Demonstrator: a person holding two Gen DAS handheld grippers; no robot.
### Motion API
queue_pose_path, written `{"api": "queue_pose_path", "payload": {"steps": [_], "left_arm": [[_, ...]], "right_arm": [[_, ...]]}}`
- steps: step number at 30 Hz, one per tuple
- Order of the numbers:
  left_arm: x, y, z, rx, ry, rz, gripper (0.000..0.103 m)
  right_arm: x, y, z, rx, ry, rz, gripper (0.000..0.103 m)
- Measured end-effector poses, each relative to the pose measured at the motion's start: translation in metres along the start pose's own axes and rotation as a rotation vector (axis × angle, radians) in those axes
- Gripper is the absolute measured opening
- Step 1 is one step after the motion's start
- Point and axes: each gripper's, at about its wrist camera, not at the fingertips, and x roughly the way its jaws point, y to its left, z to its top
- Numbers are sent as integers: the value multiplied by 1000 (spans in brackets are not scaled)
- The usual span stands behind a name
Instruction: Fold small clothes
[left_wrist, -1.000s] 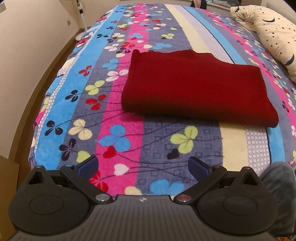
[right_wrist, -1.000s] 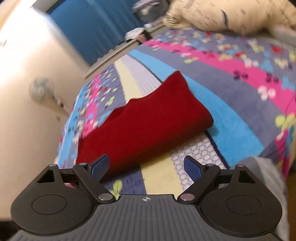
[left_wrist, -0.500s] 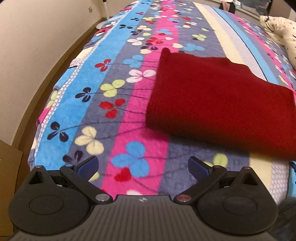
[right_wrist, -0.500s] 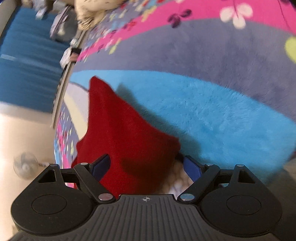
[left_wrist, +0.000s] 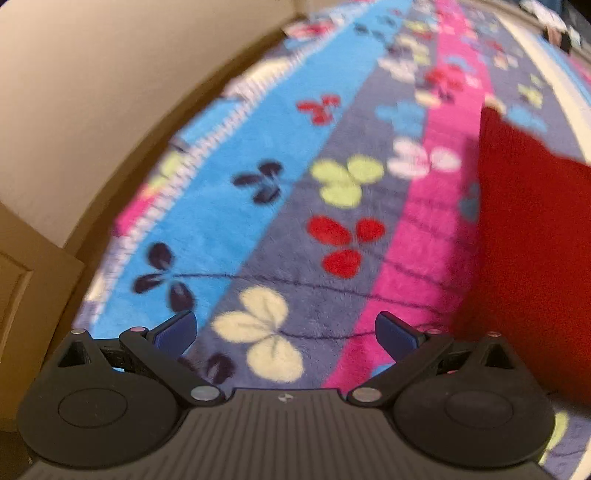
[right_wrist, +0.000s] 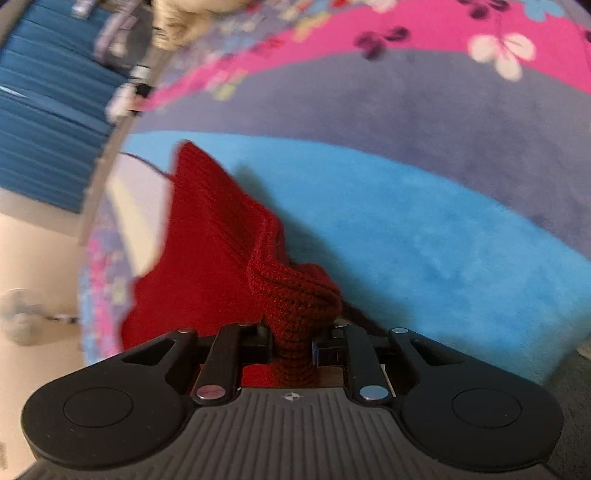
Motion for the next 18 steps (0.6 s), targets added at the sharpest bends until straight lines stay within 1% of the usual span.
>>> {"api": "queue_pose_path", "payload": {"steps": [2,4,5,6,7,9,11,12,14,15,16,17,18], "left_arm": [[15,0,-3,-3,22,-56,103],[22,-1,-4,-14,24,-126,103],[24,-2,-5,-15,19,-158,103],[25,-3,-6,-10,7,-180,103],[24,-4,-8,-4,-11,-193,103],[24,-5,-10,6,-39,-212,103],[26,1,-11,-4,-51,-236,103],[26,5,-10,-15,-55,-253,103],[24,18,-6,-57,-62,-285,103],[22,26,-3,-79,-72,-283,103],[21,36,-1,-104,-91,-271,103],[20,44,1,-124,-106,-260,103],[21,51,2,-144,-113,-252,103]], "right_arm": [[1,16,-4,-30,-20,-68,18],[-2,41,-9,-104,-46,-158,17],[-6,57,-11,-147,-70,-188,17],[-15,76,-17,-217,-108,-213,17],[-24,97,-25,-304,-149,-220,17],[-43,151,-58,-571,-260,-199,16],[-59,204,-113,-876,-349,-135,16],[-62,228,-150,-1034,-383,-104,16],[-61,252,-220,-1294,-412,-25,16],[-57,258,-259,-1434,-412,22,16],[-51,262,-290,-1541,-403,60,16],[-44,262,-321,-1634,-374,95,16],[-33,258,-350,-1718,-315,126,16]]}}
